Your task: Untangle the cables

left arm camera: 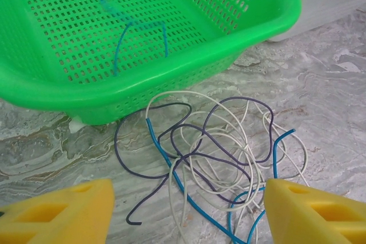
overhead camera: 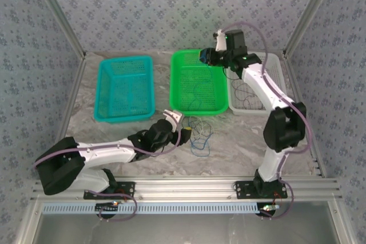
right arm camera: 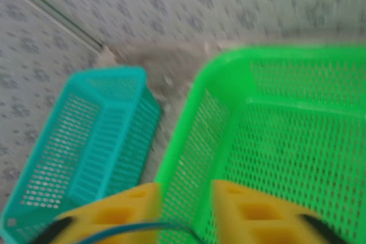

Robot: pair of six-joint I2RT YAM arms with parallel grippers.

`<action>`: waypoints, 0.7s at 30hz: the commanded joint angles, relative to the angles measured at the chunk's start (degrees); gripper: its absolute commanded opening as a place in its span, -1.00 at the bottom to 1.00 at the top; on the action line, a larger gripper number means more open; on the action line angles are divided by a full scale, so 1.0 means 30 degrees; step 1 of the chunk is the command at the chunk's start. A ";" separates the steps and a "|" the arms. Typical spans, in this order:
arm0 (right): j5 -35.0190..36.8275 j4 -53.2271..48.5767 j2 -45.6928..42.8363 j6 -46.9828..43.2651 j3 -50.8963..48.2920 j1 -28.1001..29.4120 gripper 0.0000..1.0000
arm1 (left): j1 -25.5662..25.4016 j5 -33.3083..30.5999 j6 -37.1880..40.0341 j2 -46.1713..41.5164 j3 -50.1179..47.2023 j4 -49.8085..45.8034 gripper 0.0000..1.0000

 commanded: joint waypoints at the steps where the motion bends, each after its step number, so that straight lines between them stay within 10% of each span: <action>1: 0.0294 -0.3177 0.0946 -0.0725 0.1497 -0.0096 0.37 | -0.0093 -0.0539 -0.0101 -0.0517 -0.0135 -0.0306 0.41; 7: 0.1315 -0.3646 -0.0114 -0.1888 0.1269 -0.0039 1.00 | -0.0081 -0.0746 -0.0167 -0.0534 -0.0220 -0.0571 0.43; 21: 0.1866 -0.2938 -0.7165 -0.2581 -0.3860 0.0846 0.85 | -0.0035 -0.0460 -0.0846 -0.0279 -0.0072 -0.1810 0.45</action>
